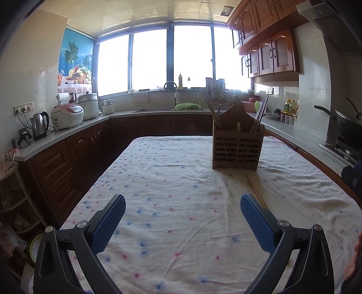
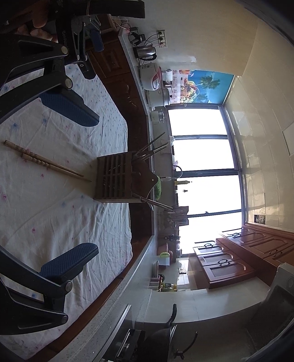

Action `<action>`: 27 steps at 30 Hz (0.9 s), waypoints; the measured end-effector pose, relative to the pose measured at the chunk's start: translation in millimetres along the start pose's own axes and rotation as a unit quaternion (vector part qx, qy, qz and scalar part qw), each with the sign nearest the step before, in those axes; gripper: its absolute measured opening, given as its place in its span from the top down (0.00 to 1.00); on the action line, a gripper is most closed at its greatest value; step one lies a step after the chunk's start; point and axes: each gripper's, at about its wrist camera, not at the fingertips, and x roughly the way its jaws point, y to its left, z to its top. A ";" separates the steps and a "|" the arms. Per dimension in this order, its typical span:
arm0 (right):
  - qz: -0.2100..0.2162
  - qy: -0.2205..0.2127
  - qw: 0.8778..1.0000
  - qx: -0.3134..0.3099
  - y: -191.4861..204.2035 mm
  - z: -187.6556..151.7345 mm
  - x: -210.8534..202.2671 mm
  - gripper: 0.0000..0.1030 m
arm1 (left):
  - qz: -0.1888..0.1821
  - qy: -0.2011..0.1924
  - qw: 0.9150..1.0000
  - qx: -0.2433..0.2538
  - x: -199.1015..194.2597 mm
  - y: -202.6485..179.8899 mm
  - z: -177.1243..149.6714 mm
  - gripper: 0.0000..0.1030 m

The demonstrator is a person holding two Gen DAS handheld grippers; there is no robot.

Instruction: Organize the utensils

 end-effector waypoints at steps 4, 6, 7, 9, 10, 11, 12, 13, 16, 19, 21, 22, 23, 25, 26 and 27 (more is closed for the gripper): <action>-0.005 0.003 1.000 -0.002 -1.8 -5.2 -1.9 0.00 | 0.001 -0.005 1.000 0.002 -5.2 -3.5 -4.9 0.01; -0.011 0.001 1.000 0.001 -3.1 -8.3 -3.1 0.00 | 0.006 -0.011 1.000 0.005 -7.9 -4.6 -6.7 0.01; -0.013 -0.001 1.000 0.002 -4.2 -9.6 -4.0 0.00 | 0.008 -0.013 1.000 0.007 -8.5 -5.1 -7.7 0.01; -0.018 -0.006 1.000 0.002 -5.9 -11.6 -5.4 0.00 | 0.011 -0.017 1.000 0.011 -10.2 -6.5 -9.4 0.01; -0.020 -0.007 1.000 0.002 -6.9 -12.2 -5.4 0.00 | 0.011 -0.017 1.000 0.012 -10.0 -7.2 -10.0 0.01; -0.021 -0.007 1.000 0.003 -8.0 -12.8 -5.3 0.00 | 0.011 -0.016 1.000 0.014 -9.8 -7.6 -11.1 0.01; -0.021 -0.005 1.000 0.004 -8.7 -13.6 -5.3 0.00 | 0.011 -0.016 1.000 0.015 -10.0 -8.2 -11.7 0.01; -0.021 -0.003 1.000 0.006 -8.6 -14.3 -5.0 0.00 | 0.011 -0.015 1.000 0.015 -10.2 -8.6 -12.4 0.01; -0.021 0.004 1.000 0.008 -9.6 -14.8 -4.9 0.00 | 0.009 -0.012 1.000 0.017 -10.4 -9.8 -12.8 0.01; -0.022 0.008 1.000 0.009 -9.9 -15.2 -6.5 0.00 | 0.009 -0.010 1.000 0.018 -12.1 -10.8 -12.3 0.01; -0.021 0.009 1.000 0.010 -9.7 -15.9 -7.4 0.00 | 0.007 -0.010 1.000 0.018 -13.1 -11.1 -11.9 0.01; -0.021 0.010 1.000 0.010 -9.7 -16.6 -7.7 0.00 | 0.008 -0.010 1.000 0.018 -13.1 -11.3 -12.0 0.01; -0.021 0.011 1.000 0.010 -9.7 -17.2 -7.9 0.00 | 0.008 -0.010 1.000 0.018 -13.2 -11.4 -11.8 0.01; -0.021 0.012 1.000 0.010 -9.9 -19.0 -8.2 0.00 | 0.008 -0.008 1.000 0.018 -13.2 -11.5 -12.0 0.01; -0.021 0.013 1.000 0.011 -10.0 -19.8 -8.1 0.00 | 0.008 -0.008 1.000 0.017 -13.7 -11.6 -12.0 0.01; -0.021 0.015 1.000 0.011 -10.2 -20.2 -7.6 0.00 | 0.009 -0.008 1.000 0.016 -14.3 -11.7 -11.8 0.01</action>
